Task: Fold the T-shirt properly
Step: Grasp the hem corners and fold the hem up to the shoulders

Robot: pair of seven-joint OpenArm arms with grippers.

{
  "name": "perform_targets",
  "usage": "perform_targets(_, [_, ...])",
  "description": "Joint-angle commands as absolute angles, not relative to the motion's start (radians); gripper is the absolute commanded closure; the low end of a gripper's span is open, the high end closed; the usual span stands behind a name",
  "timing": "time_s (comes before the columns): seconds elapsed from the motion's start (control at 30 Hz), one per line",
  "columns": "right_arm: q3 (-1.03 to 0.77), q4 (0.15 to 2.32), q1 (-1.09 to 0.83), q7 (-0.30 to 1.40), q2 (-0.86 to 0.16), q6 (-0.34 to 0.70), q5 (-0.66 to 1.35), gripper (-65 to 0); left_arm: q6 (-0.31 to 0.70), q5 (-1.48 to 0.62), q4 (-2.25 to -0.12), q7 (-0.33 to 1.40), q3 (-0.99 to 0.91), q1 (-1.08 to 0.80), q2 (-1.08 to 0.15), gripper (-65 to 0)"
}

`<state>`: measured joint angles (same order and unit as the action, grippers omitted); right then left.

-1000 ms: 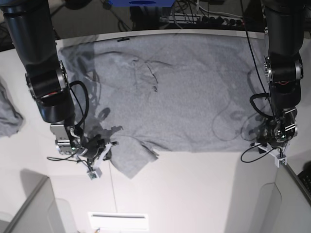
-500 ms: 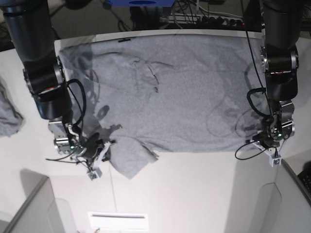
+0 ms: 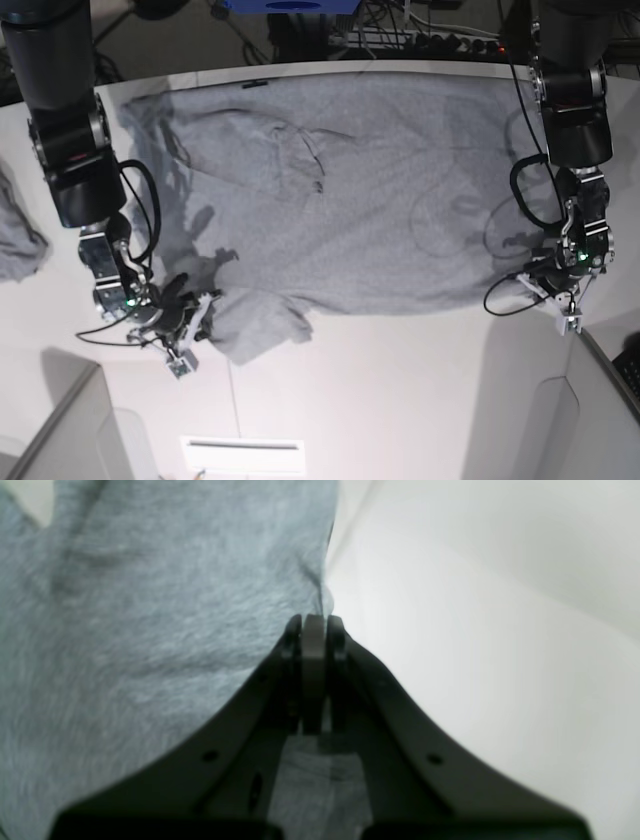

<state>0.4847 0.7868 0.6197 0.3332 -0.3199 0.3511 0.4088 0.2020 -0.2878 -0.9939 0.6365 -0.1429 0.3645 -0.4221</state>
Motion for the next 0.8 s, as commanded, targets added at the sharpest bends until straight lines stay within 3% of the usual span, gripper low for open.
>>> perform_targets(0.0, [0.479,0.839,0.639,0.311,-0.351,0.335,0.417,0.0,0.197,-0.291,-1.043,0.610,-0.150,0.384,-0.449,0.0])
perform_targets(0.13, [0.479,0.951,0.582,0.312,-0.387,0.317,0.420,0.0,0.196,-0.286,-1.144,0.679,-0.153,0.355,-0.450,0.0])
perform_targets(0.27, [0.476,1.027,0.536,0.377,-0.407,0.317,0.421,0.0,0.199,-0.288,-1.288,0.742,-0.272,0.278,-0.446,0.0])
perform_targets(0.43, [0.275,1.142,0.438,0.441,-0.398,0.317,0.415,0.0,0.200,-0.288,-1.382,0.773,-0.295,0.213,-0.444,0.0])
perform_targets(0.77, [0.124,1.415,0.260,0.634,-0.389,0.317,0.417,0.0,0.199,-0.292,-1.521,0.776,-0.308,0.113,-0.443,0.0])
